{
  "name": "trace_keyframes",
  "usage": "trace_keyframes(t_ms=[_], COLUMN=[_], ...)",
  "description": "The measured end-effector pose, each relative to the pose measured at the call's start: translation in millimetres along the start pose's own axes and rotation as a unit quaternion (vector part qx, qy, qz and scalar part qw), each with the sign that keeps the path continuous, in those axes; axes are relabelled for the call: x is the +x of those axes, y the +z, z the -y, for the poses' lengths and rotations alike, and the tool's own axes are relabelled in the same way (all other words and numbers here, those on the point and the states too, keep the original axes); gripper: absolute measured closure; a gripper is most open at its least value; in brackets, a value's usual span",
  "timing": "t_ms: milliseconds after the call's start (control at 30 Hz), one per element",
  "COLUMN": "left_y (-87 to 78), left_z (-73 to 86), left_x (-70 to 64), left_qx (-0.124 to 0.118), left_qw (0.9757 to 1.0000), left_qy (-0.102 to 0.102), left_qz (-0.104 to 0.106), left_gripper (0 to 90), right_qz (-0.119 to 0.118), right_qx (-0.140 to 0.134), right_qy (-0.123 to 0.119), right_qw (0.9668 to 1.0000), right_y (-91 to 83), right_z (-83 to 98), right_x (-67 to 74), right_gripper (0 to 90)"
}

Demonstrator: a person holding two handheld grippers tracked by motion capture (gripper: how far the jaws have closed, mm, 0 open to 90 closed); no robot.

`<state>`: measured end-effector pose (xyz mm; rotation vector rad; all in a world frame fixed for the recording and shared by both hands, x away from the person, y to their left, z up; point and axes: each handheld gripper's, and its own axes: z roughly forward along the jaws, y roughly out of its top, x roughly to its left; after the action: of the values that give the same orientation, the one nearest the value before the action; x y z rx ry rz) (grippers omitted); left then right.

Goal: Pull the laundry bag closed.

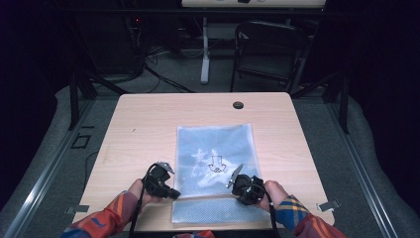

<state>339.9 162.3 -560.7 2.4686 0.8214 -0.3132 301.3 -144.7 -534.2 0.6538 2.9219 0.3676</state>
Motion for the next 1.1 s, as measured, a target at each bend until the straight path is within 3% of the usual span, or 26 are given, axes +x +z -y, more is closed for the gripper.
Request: trace_keyframes(t_ms=[1100], left_y=[0.0], left_z=[-0.2], left_x=[0.1], left_qx=[0.001], left_qw=[1.0000], left_qy=[0.001], left_qz=[0.001], left_gripper=[90.0], right_qz=[0.002], right_qx=[0.016], right_qy=[0.036], right_qw=[0.9992], right_y=[-7.6], right_z=[29.1], right_x=[-13.7], right_gripper=[82.2])
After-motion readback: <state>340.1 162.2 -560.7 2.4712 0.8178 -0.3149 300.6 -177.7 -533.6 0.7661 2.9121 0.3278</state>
